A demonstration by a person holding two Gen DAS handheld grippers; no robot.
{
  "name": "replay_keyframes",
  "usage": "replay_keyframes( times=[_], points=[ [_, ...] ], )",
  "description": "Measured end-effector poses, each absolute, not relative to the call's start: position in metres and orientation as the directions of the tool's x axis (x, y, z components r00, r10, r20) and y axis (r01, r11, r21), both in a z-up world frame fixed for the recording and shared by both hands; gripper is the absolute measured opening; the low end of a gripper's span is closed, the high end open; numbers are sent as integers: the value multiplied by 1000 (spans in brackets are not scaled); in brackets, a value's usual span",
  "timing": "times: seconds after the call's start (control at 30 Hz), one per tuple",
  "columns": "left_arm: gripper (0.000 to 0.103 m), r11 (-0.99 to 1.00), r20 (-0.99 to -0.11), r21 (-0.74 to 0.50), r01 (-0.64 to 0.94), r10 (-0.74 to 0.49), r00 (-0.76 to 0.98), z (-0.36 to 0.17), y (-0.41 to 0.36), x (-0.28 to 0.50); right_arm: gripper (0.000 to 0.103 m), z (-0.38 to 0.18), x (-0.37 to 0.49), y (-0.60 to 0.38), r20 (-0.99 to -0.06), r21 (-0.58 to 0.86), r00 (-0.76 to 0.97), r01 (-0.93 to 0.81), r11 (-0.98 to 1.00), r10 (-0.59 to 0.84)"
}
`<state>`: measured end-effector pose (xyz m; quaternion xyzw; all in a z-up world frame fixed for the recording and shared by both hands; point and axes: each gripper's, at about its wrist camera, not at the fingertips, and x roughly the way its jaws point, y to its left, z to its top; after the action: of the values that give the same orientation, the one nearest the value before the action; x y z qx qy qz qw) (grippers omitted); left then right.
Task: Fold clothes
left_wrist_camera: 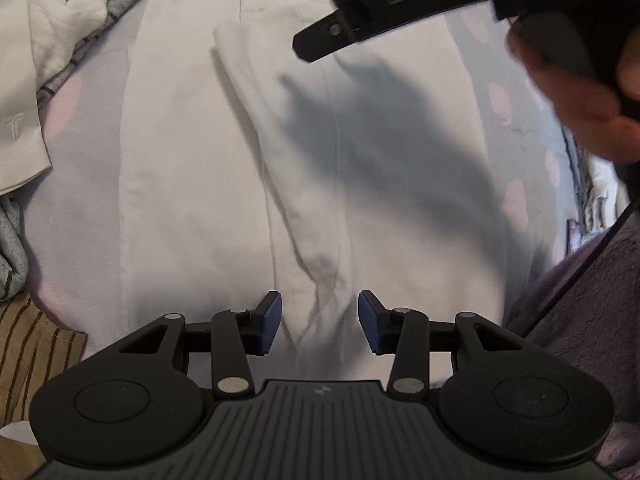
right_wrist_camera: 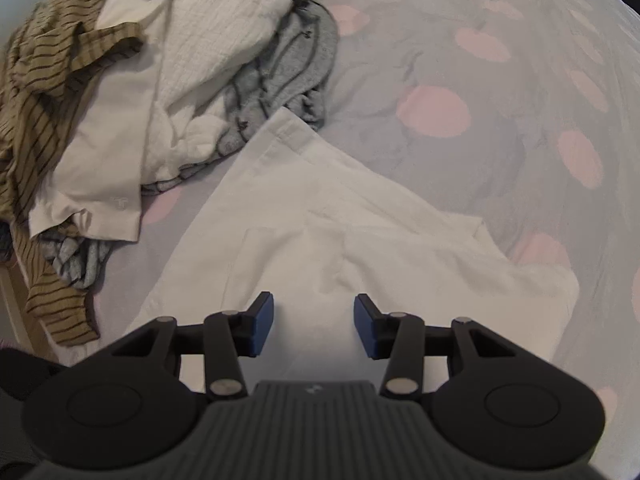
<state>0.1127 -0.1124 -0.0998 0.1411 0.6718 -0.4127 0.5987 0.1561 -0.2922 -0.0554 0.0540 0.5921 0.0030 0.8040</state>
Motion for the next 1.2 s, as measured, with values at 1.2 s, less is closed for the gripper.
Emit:
replay_keyframes(
  times=[1.2],
  points=[
    [10,660,-875,-481,577,-325,-358,-137,-104,130,23,-111,218,-259,-990,-138,117,-798,587,-74]
  ],
)
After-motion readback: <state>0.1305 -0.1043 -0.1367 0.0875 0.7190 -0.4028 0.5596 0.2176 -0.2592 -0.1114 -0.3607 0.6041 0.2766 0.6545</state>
